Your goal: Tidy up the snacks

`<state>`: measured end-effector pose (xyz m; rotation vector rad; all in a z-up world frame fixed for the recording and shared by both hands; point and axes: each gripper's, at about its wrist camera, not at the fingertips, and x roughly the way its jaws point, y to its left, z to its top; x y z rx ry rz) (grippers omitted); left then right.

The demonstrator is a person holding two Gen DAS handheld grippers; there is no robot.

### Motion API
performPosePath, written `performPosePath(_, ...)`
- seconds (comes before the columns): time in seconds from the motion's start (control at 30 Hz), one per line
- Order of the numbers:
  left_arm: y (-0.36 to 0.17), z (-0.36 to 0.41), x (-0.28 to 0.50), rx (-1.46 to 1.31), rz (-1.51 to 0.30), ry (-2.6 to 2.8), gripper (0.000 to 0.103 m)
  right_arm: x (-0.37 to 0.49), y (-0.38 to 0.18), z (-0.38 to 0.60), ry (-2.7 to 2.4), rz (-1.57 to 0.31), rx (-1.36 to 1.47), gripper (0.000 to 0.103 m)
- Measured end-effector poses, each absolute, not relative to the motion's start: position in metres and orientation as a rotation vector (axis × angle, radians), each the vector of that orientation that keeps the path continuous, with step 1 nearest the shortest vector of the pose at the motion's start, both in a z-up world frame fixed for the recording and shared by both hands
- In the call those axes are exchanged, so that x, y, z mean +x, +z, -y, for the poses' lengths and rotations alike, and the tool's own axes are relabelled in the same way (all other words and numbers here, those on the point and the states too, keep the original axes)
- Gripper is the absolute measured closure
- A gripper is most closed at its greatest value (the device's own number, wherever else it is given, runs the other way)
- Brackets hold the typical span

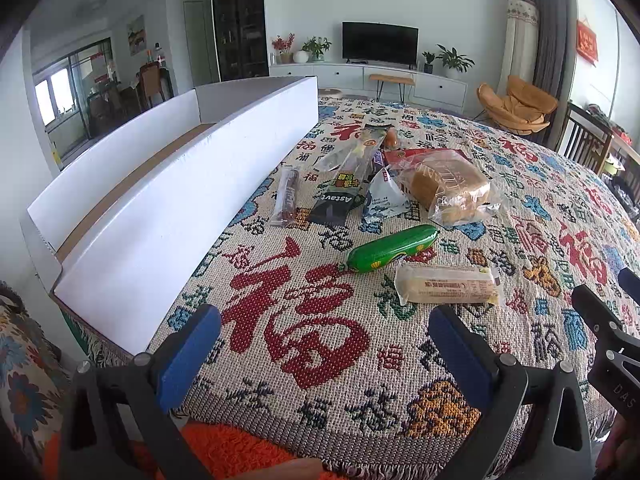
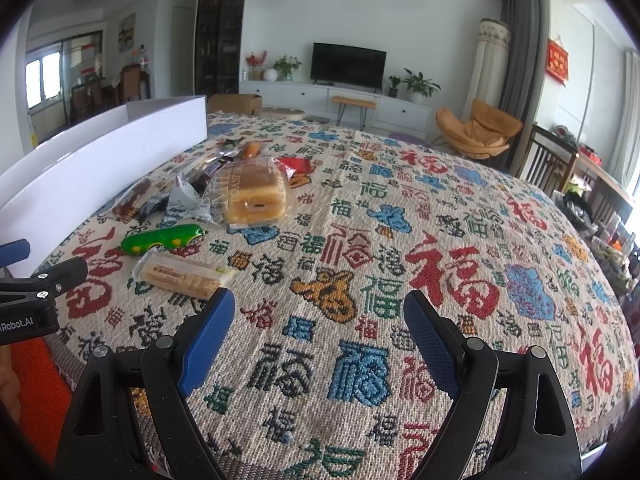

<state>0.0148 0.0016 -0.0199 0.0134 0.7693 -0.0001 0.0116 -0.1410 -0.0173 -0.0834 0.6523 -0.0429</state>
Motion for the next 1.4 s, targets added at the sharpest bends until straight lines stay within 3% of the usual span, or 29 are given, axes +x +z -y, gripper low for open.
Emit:
performPosePath(0.77, -0.022, -0.001, 0.013, 0.009, -0.78, -0.005, 0.0, 0.011, -0.018, 0.141, -0.043, -0.655, -0.084, 0.014)
performPosePath(1.03, 0.003, -0.005, -0.004, 0.21, -0.879, -0.013, 0.0, 0.009, -0.018, 0.143, -0.048, -0.648, -0.076, 0.014)
performPosePath(1.13, 0.008, -0.01, -0.012, 0.155, -0.859, -0.05, 0.0, 0.013, -0.022, 0.143, -0.042, -0.668, -0.066, 0.014)
performPosePath(1.4, -0.036, -0.012, 0.001, 0.166, -0.925, -0.013, 0.0, 0.018, -0.029, 0.137, 0.055, -0.726, -0.047, 0.014)
